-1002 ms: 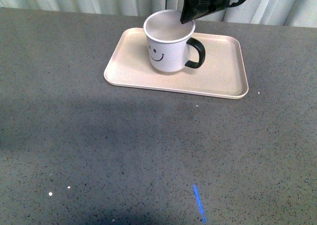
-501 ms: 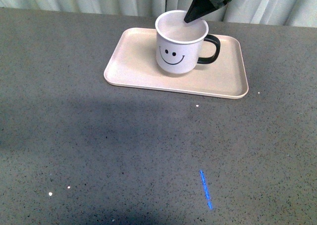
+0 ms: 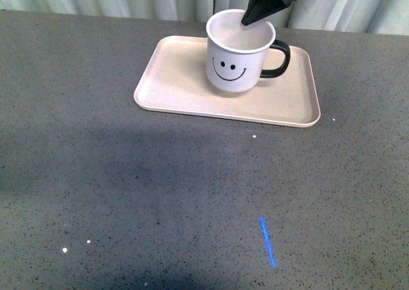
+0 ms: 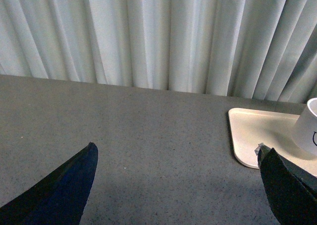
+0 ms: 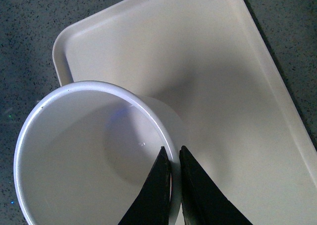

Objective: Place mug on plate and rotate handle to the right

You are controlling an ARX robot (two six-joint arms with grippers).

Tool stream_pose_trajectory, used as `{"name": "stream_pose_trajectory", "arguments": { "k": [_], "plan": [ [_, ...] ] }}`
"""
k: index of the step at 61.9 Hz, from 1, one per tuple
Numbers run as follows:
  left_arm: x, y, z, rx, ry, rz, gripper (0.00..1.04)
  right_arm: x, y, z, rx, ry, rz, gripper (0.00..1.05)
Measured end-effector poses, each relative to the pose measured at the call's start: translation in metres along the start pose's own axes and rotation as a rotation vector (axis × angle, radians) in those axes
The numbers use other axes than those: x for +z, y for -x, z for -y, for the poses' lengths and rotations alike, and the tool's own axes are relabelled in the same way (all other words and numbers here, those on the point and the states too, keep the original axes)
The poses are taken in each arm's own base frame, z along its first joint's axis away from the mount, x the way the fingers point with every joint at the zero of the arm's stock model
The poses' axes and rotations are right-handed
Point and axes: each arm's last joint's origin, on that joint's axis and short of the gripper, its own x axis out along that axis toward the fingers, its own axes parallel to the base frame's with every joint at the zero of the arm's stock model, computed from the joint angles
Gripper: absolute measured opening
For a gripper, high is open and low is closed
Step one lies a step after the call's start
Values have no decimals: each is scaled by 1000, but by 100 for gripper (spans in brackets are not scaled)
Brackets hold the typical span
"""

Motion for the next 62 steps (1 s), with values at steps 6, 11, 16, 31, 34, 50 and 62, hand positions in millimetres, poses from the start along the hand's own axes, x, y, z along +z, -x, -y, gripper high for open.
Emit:
{"name": "stream_pose_trajectory", "arguments": {
  "k": [6,11,16,31,34,50,62],
  "plan": [
    [0,0,0,0,0,0,95,0,-1,0,6,-1,2,2],
    [0,0,0,0,0,0,95,-1,-3,0,9,-2,-1,2],
    [0,0,0,0,0,0,95,-3,-6,1,13,-2,-4,2],
    [0,0,0,0,0,0,95,-5,-12,1,29,14,-18,2],
    [0,0,0,0,0,0,95,-5,-13,1,29,16,-19,2],
    [0,0,0,0,0,0,95,-9,-23,4,42,19,-39,2],
    [0,0,0,0,0,0,95,-10,-26,6,27,26,-59,2]
  ]
}}
